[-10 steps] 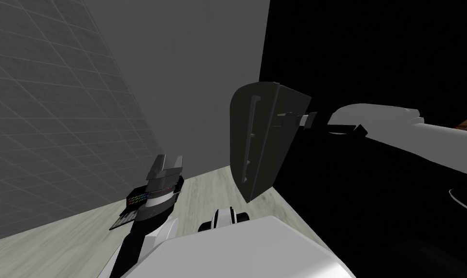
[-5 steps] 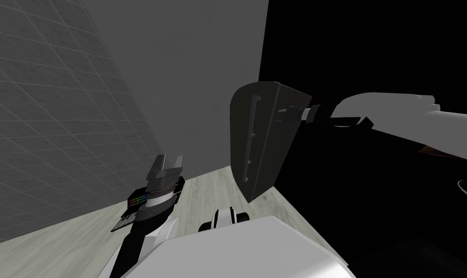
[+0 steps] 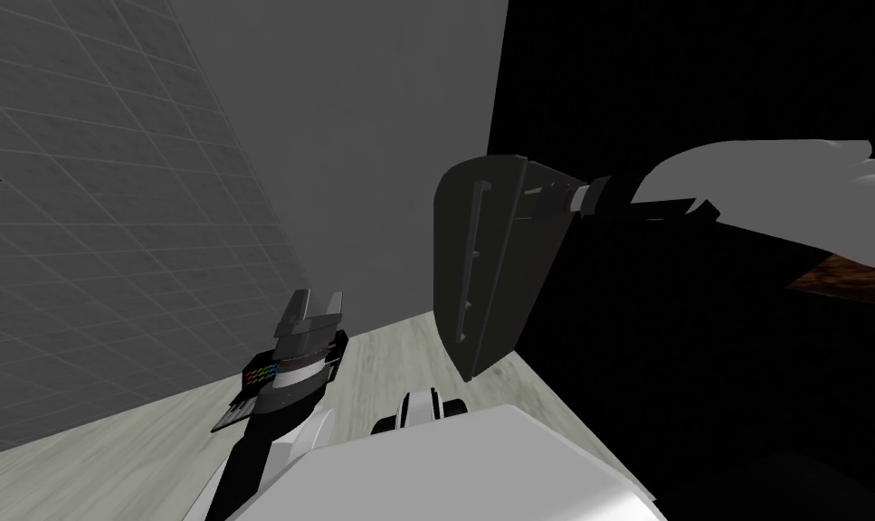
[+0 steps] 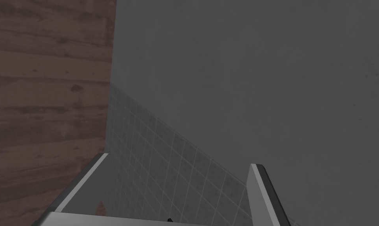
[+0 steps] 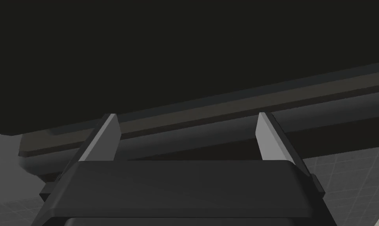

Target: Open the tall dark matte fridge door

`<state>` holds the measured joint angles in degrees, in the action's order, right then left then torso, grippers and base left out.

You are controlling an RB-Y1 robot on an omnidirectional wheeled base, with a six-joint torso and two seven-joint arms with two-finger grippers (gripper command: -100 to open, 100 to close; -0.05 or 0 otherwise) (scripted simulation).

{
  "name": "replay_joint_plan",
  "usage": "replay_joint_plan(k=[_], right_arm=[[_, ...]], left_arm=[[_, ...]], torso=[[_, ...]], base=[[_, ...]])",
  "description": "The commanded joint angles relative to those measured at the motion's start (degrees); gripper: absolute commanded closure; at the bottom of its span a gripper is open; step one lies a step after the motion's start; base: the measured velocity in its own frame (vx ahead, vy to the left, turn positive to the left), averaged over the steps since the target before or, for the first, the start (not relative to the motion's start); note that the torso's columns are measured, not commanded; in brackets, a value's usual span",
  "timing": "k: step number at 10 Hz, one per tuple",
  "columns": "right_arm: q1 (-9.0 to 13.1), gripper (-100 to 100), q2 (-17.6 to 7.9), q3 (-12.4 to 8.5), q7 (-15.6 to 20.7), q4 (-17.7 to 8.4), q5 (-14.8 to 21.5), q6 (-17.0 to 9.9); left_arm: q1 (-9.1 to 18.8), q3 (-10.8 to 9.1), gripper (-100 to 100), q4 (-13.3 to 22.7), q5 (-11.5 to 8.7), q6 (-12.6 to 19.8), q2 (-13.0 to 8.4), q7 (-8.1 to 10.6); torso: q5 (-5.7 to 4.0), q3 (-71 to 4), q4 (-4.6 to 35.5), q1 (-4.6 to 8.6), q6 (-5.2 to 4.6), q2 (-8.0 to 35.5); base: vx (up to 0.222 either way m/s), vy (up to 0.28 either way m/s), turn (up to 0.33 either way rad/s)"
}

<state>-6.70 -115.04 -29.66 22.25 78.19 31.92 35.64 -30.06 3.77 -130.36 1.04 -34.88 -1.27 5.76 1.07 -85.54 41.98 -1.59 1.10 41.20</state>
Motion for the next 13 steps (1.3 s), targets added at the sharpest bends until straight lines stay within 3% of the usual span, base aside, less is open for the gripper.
replay_joint_plan(k=[1, 2, 7, 9, 10, 13], right_arm=[[0.31, -100, -2.35, -1.26, 0.56, -1.33, 1.41, -0.65], [0.31, -100, -3.22, -1.26, 1.3, -1.33, -0.46, -0.65], [1.15, -100, -7.77, -2.36, 2.45, -3.73, 0.32, -0.62], [0.42, -100, -7.43, -1.74, 1.96, -2.82, -0.04, -0.24], [0.41, 100, -7.34, -1.72, 2.01, -2.78, -0.05, -0.08], [-0.74, 100, -8.48, -1.23, 1.15, -4.5, 0.43, -1.41]], left_arm=[[-0.01, 0.0, 0, 0.0, 0.0, 0.0, 0.0, 0.0], [0.0, 0.0, 0, 0.0, 0.0, 0.0, 0.0, 0.0], [0.0, 0.0, 0, 0.0, 0.0, 0.0, 0.0, 0.0], [0.0, 0.0, 0, 0.0, 0.0, 0.0, 0.0, 0.0], [0.0, 0.0, 0, 0.0, 0.0, 0.0, 0.0, 0.0], [-0.01, 0.02, 0, 0.0, 0.0, 0.0, 0.02, 0.0]], torso=[[0.03, 0.03, -0.01, 0.0, 0.0, 0.03], [0.05, -0.08, -0.06, 0.03, 0.02, -0.02], [-0.51, -0.04, -0.06, 0.95, -0.39, -0.05], [-0.68, -0.02, -0.13, 1.16, -0.54, -0.02], [-0.82, 0.09, -0.15, 1.34, -0.65, 0.07], [-0.89, 0.42, -0.18, 0.9, -0.85, 0.32]], base=[[0.009, 0.036, -0.009], [-0.004, 0.018, 0.004], [0.004, 0.032, 0.009], [-0.023, 0.009, -0.047], [-0.021, -0.002, -0.032], [0.006, 0.235, -0.113]])
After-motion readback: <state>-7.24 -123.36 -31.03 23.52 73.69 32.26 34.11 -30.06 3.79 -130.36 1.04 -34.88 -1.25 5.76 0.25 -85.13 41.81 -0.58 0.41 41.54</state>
